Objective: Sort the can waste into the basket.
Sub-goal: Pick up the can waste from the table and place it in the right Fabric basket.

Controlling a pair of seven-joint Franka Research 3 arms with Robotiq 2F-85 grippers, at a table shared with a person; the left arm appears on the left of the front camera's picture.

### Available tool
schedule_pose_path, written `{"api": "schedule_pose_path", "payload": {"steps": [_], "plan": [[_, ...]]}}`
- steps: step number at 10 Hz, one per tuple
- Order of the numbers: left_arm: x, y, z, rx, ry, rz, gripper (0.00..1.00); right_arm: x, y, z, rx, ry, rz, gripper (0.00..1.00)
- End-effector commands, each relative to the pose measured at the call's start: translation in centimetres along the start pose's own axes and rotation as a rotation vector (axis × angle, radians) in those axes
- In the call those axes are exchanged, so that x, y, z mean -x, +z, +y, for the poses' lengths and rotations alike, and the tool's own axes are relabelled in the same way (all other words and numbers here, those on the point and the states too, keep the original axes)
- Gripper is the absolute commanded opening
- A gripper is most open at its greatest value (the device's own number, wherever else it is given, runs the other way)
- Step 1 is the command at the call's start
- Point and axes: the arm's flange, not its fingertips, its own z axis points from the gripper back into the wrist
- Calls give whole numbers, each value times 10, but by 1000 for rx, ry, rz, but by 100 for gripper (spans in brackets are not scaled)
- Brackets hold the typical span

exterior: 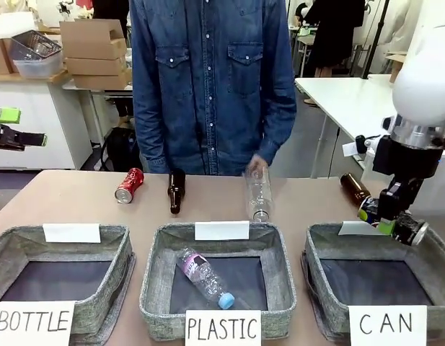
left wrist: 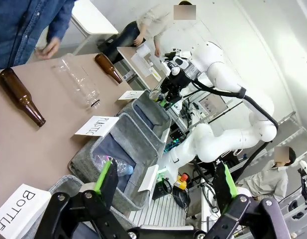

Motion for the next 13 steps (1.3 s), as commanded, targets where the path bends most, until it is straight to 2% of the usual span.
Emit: {"api": "schedule_pose_path", "payload": {"steps": [1, 6, 7, 8, 9, 10, 11, 12, 13], "plan": [[-2, -1, -1, 13, -25, -12, 100, -3, 3, -5, -15, 37, -20, 100], [-2, -1, -1, 13, -25, -12, 100, -6, 4, -10, -69, 6, -45, 100], [-2, -1, -1, 13, -25, -12, 100, -5, 13, -15, -228, -95, -164, 100], [-2, -1, -1, 13, -25, -12, 100, 7, 38, -31, -706, -297, -356, 100], [-2, -1, -1, 13, -25, -12, 100, 20, 54, -47, -1085, -516, -462, 100], [-2, -1, -1, 13, -25, -12, 100, 34, 57, -53, -1190, -570, -615, 100], [-2, -1, -1, 13, -25, -12, 100, 40, 57, -56, -1227, -661, -803, 100], [-2, -1, -1, 13, -25, -12, 100, 38, 53, -55, -1241, -717, -938, 100], [-2, -1, -1, 13, -25, -12, 100, 24, 51, -60, -1280, -802, -964, 100]]}}
